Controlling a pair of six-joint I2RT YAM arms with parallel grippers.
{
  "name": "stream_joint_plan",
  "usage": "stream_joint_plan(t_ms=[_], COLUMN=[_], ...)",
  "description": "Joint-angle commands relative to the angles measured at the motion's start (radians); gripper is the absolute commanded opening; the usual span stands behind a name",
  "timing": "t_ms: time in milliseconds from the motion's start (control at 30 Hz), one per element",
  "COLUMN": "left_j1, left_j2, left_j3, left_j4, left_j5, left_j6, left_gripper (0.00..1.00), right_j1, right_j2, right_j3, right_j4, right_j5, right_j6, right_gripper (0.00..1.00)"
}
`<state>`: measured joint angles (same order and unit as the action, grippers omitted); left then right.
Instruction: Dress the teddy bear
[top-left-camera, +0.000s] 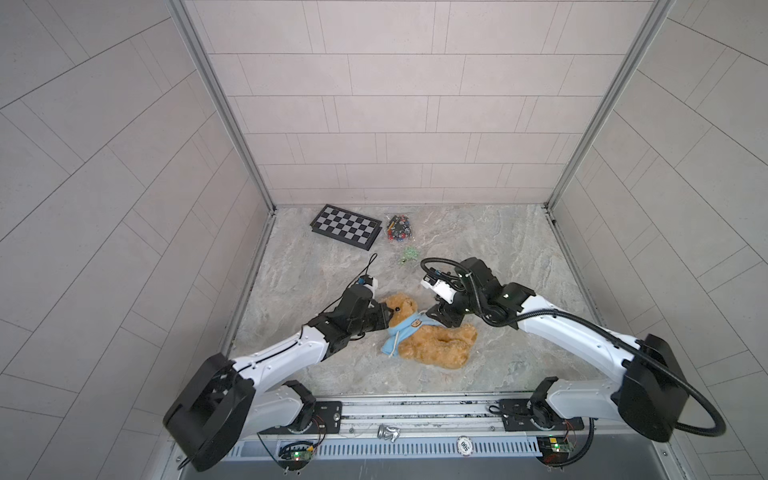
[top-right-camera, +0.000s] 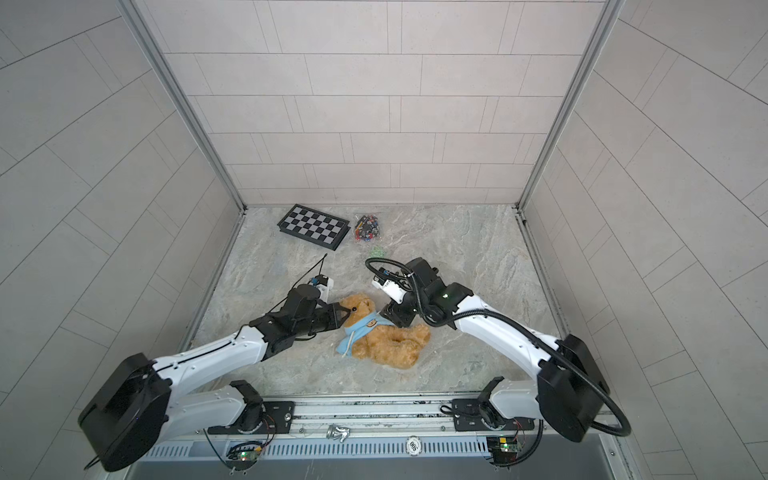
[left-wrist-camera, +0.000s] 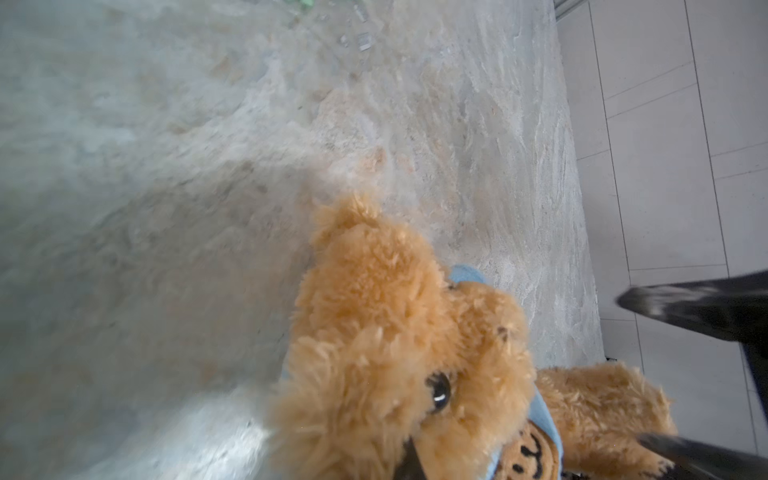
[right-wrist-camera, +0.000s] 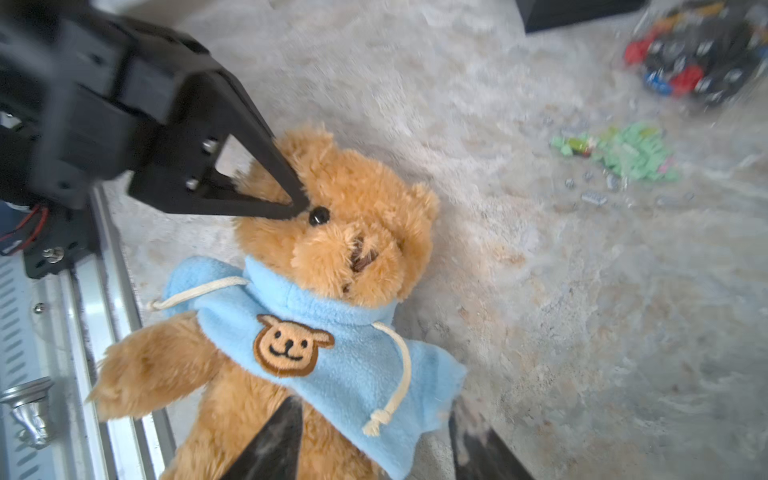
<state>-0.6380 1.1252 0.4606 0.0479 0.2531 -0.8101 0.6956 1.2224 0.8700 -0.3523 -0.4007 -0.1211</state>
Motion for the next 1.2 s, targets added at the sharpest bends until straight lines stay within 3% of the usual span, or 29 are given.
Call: stream_joint_plan(t_ms=[0,167,333,700,900,1067,1167], left_j1=[-0.012,-0.081,-0.135,-0.176,-0.176,-0.174,-0.155], left_j2=[-0.107,-0.235,-0.251,-0.259,-0.254,-0.254,-0.239], left_j3=[-0.034,0.005,0.054,0.07,0.084,0.078,0.083], left_j4=[-0.152,-0.325,-0.417,-0.454,-0.457,-0.434,-0.445], left_j5=[-0.049,-0.144,-0.199,-0.235,-0.229,-0.214,-0.194], left_j6=[-0.148,-0.24,-0.293,-0.376,-0.377,-0.33,-0.209], left_gripper=[0.0,0.0,0.0,0.0,0.0,0.0,0.0], right_j1=[0.096,0.279,0.447,0.558,0.568,0.553,0.532], right_j2=[-0.153,-0.297,-0.21,-0.016,0.059,0.044,-0.022], right_j3=[-0.069,-0.144,-0.144,-0.176,-0.184,-0.192,-0.189], right_j4=[0.012,0.082,0.151,0.313,0.397,0.338,0.295], right_j5=[0.068,0.147,0.247,0.285,0.263,0.361,0.36], right_j6=[-0.002,0.107,0.15,0.2,0.227,0.222,0.185], right_gripper=[0.66,0.7,0.71,0.66,0.38,0.02,0.0])
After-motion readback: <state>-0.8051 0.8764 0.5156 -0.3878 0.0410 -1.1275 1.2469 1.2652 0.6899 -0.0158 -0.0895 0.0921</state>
